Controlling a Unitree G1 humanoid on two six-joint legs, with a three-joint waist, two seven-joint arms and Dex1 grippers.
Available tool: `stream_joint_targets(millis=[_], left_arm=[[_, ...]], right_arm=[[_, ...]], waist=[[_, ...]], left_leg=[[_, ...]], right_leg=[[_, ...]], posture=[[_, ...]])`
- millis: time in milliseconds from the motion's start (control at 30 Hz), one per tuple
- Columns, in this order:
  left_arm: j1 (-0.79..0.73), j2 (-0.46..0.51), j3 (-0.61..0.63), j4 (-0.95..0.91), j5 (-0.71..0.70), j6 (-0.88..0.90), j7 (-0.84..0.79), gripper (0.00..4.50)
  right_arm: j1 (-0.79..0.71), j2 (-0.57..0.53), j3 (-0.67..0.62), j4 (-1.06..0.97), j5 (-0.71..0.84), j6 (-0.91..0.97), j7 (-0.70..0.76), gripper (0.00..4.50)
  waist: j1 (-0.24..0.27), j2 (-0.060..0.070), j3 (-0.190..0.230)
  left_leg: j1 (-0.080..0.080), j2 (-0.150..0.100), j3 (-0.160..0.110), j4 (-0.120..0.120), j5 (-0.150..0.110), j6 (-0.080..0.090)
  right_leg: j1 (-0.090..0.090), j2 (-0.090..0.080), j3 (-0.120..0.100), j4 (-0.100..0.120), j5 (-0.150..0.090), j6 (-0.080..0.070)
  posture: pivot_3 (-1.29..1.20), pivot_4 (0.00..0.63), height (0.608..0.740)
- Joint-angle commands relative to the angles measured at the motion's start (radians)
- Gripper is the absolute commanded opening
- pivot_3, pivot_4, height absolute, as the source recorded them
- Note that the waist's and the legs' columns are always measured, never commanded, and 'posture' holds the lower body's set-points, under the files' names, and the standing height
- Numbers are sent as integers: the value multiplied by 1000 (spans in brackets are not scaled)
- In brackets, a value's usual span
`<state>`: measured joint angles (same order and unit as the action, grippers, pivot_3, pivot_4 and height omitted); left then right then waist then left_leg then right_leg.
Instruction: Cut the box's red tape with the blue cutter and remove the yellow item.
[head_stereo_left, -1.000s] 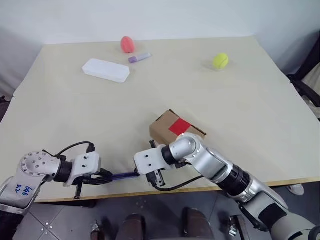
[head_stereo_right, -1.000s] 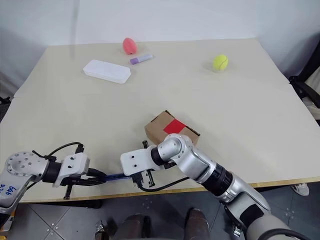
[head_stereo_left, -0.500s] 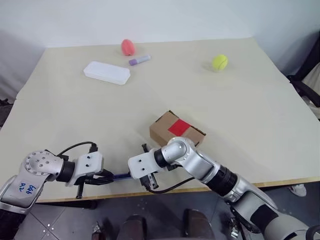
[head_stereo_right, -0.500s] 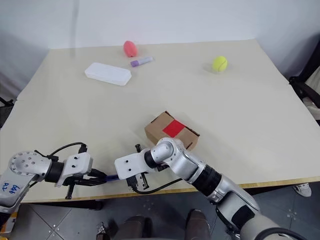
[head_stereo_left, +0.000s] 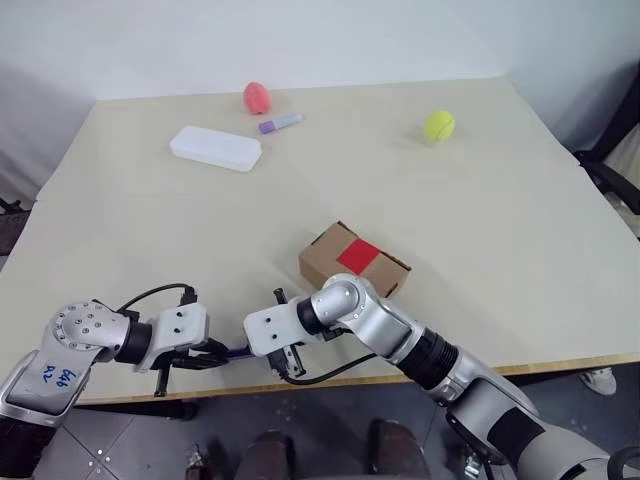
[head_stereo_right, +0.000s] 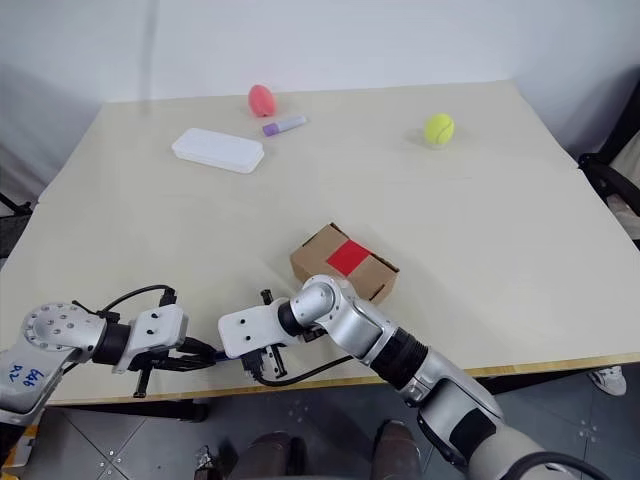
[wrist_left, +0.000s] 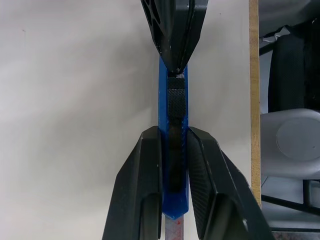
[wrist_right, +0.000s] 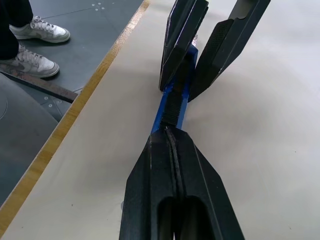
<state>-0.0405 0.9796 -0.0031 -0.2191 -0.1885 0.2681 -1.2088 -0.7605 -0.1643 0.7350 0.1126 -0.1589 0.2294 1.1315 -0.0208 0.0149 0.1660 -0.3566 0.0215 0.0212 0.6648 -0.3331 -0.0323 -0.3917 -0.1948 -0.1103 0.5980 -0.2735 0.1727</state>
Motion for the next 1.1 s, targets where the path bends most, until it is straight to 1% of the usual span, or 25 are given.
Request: stream_joint_targets(millis=[33,100,200,267,367,467,567,700,767,900,967,1033,1100], left_arm=[[25,-55,-4,6,-18,-26,38,401],[27,-83,52,24,-51,-65,46,401],[21,-101,107,56,-75,-113,54,401],[9,-112,133,70,-90,-128,68,401],[-19,-140,186,106,-110,-178,105,401],[-47,-178,218,138,-108,-261,142,401],[-80,-223,236,158,-102,-339,189,401],[-126,-296,231,191,-105,-448,227,401],[-169,-339,211,220,-85,-499,261,401],[-232,-387,174,280,-45,-591,289,401],[-285,-423,142,328,-16,-641,314,401],[-310,-438,128,356,-3,-669,325,401],[-341,-467,100,389,22,-706,346,401]], right_arm=[[-1,5,-122,-118,91,156,-8,35],[-15,-31,-206,-223,161,296,17,35],[-36,-95,-297,-330,246,442,37,617],[-62,-126,-350,-364,290,520,30,1298],[-153,-195,-443,-369,355,686,14,2398],[-240,-226,-524,-347,446,863,-6,3422],[-314,-245,-585,-308,505,966,-36,4466],[-393,-287,-613,-246,585,1101,-47,4491],[-436,-309,-581,-203,589,1152,-70,4491],[-475,-338,-517,-175,604,1144,-74,4491],[-519,-296,-518,-105,624,1175,-86,4491],[-540,-279,-516,-70,637,1188,-94,4491],[-564,-245,-513,0,633,1160,-108,4491]], waist=[[4,0,0],[11,-1,1],[17,-5,3],[16,-6,3],[15,-7,4],[12,-7,4],[5,-8,4],[-7,-9,5],[-8,-9,5],[-8,-10,5],[-11,-10,6],[-13,-11,6],[-14,-11,6]], left_leg=[[0,0,0,0,0,0],[-2,0,0,1,0,0],[-5,0,0,1,0,0],[-6,2,0,1,-1,-1],[-12,5,1,1,-1,-2],[-14,8,1,1,-2,-3],[-13,9,2,-1,-2,-4],[-14,9,3,0,-3,-4],[-14,9,4,0,-3,-4],[-14,9,4,1,-3,-4],[-14,9,4,1,-3,-4],[-14,9,5,1,-3,-4],[-14,9,5,1,-3,-4]], right_leg=[[0,0,0,0,0,0],[-1,0,0,-1,0,0],[-4,0,0,-1,0,0],[-4,2,-1,-2,0,0],[-10,6,-1,-4,1,-2],[-13,9,-1,-4,2,-3],[-15,9,-1,-3,2,-3],[-15,9,-1,-4,2,-3],[-15,9,-1,-4,2,-3],[-15,9,-1,-4,2,-3],[-15,9,-1,-4,2,-3],[-16,9,-1,-4,2,-3],[-16,9,-1,-4,2,-3]], posture=[[0,150,740],[0,150,740],[0,150,740],[0,150,740],[0,150,740],[0,150,740],[0,150,740],[0,150,740],[0,150,740],[0,150,740],[0,150,740],[0,150,740],[0,150,740]])
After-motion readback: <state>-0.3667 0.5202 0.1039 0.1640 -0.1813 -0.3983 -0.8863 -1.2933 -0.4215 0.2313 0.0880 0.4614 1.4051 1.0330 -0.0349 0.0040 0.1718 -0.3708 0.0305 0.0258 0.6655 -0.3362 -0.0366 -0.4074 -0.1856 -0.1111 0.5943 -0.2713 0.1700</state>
